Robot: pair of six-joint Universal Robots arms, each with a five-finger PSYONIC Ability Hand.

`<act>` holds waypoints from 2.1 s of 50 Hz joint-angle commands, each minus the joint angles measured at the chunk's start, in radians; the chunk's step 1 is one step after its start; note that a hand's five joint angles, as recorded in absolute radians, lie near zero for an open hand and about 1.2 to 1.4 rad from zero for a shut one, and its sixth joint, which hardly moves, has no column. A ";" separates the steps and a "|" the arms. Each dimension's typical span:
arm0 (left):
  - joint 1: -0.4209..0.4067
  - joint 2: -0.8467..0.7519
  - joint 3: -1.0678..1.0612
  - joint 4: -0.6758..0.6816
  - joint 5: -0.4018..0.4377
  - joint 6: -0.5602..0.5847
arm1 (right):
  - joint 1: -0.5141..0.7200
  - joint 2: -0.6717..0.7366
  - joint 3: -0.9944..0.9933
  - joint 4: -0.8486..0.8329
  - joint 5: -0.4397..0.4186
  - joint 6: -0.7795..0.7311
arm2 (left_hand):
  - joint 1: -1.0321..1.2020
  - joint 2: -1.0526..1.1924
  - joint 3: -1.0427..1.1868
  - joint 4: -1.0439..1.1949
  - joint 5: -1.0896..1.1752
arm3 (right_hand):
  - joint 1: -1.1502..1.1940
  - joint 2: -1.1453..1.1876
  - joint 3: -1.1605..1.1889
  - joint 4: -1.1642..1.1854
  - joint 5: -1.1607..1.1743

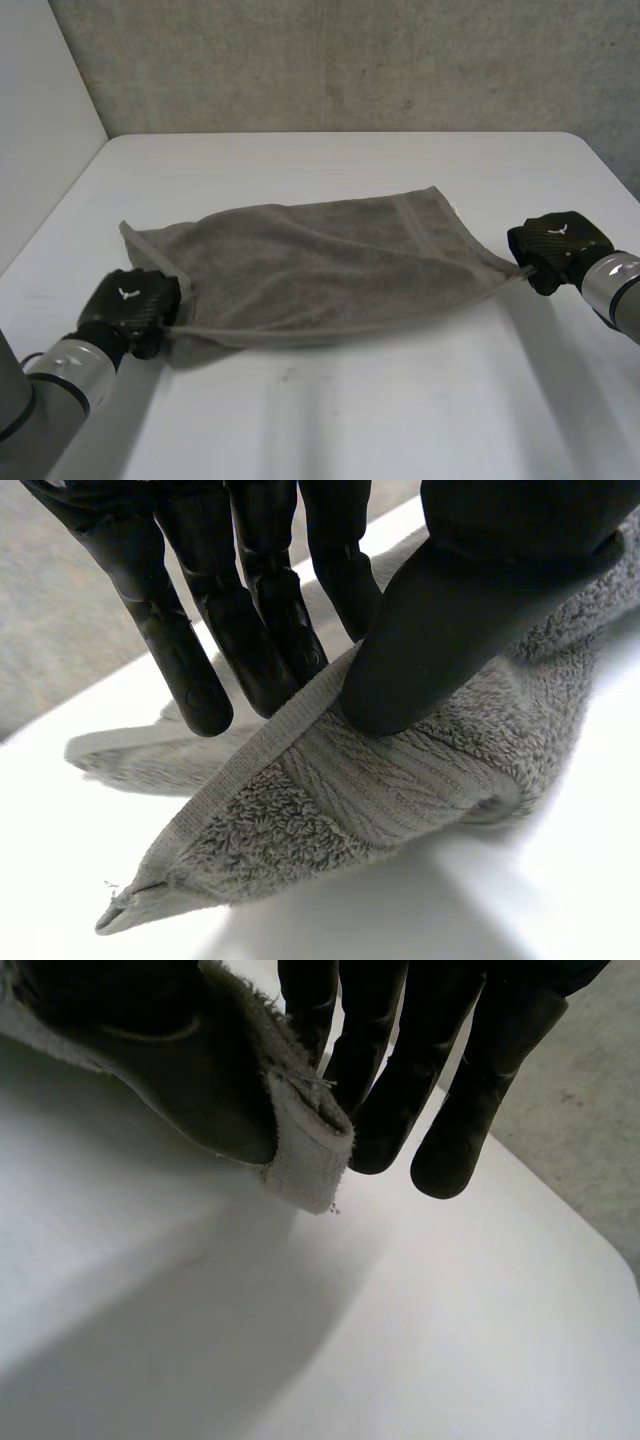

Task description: Fold the towel.

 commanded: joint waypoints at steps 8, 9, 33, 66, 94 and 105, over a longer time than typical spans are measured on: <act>0.020 -0.027 -0.042 -0.034 0.002 0.002 | 0.009 0.002 0.019 -0.001 0.004 -0.003 | -0.263 -0.293 -0.292 -0.292 -0.273 | 0.057 0.061 0.061 0.056 0.060; 0.023 -0.033 -0.044 -0.051 0.002 0.002 | 0.009 0.006 0.018 -0.001 0.007 -0.003 | -0.266 -0.296 -0.295 -0.295 -0.276 | 0.057 0.061 0.061 0.056 0.060; 0.036 0.107 0.017 -0.096 -0.001 -0.002 | 0.001 -0.099 -0.028 0.048 0.007 0.012 | 0.212 0.182 0.183 0.183 0.202 | 0.057 0.061 0.061 0.056 0.060; 0.000 -0.004 0.729 -0.470 -0.021 -0.033 | -0.010 -0.008 -0.753 0.663 0.013 -0.158 | 0.212 0.182 0.183 0.183 0.202 | 0.057 0.061 0.061 0.056 0.060; -0.098 -0.302 1.440 -0.326 -0.182 -0.383 | 0.124 0.229 -1.244 0.336 0.156 0.238 | 0.212 0.182 0.183 0.183 0.202 | 0.057 0.061 0.061 0.056 0.060; -0.076 -0.329 0.795 -0.095 -0.069 -0.326 | 0.130 0.259 -0.655 0.326 0.047 0.011 | 0.212 0.182 0.183 0.183 0.202 | 0.057 0.061 0.061 0.056 0.060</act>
